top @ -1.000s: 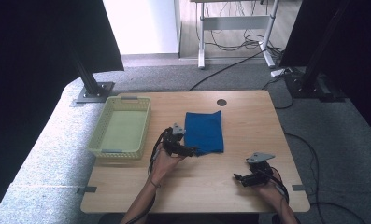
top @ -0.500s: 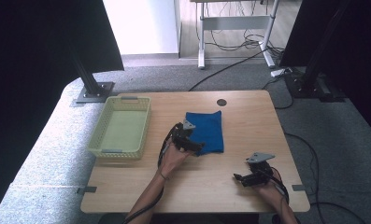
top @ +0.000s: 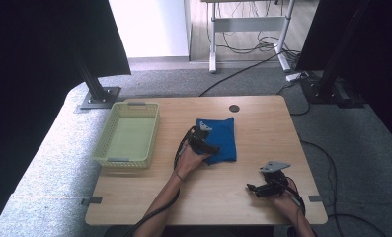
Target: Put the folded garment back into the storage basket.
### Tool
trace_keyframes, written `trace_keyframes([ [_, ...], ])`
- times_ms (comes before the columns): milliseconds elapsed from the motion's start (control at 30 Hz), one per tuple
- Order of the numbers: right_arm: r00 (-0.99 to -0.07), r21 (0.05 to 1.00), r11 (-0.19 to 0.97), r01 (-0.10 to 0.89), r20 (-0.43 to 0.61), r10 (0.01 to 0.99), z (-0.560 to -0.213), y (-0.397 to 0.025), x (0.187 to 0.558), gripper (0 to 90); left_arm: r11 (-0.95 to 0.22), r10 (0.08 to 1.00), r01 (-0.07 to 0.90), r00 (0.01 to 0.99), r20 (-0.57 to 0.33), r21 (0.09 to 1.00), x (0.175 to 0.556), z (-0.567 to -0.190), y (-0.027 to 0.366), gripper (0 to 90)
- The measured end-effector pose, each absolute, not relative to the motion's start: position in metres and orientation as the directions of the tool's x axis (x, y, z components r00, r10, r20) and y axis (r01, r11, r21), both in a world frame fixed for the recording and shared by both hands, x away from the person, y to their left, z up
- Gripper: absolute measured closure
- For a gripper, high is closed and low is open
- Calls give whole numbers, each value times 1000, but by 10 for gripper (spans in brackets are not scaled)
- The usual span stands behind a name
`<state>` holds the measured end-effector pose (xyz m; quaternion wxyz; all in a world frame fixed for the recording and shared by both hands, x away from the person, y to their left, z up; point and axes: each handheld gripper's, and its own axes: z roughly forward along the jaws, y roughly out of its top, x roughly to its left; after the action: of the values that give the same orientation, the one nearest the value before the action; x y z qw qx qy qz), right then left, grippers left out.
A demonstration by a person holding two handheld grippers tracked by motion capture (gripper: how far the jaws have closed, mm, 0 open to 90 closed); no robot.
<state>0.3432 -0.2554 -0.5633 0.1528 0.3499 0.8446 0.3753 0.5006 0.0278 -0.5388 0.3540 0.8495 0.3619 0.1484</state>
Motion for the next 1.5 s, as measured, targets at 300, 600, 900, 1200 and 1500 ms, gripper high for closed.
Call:
trace_keyframes([
  [300, -708, 741, 473, 476, 5, 706, -563, -255, 343, 98, -515, 723, 529, 691, 9, 674, 521, -548, 18, 0],
  [600, -708, 741, 474, 476, 4, 706, -563, -255, 343, 99, -490, 731, 518, 682, 7, 701, 516, -550, 19, 52],
  [900, -708, 741, 474, 476, 4, 706, -563, -255, 343, 99, -418, 730, 499, 682, -46, 759, 514, -549, 31, 683],
  [1200, -708, 741, 473, 476, 4, 706, -563, -255, 343, 99, -443, 716, 481, 698, -24, 757, 513, -547, 31, 766],
  [1500, -708, 741, 474, 476, 4, 706, -563, -255, 343, 99, -437, 710, 421, 704, 17, 795, 505, -532, 33, 771],
])
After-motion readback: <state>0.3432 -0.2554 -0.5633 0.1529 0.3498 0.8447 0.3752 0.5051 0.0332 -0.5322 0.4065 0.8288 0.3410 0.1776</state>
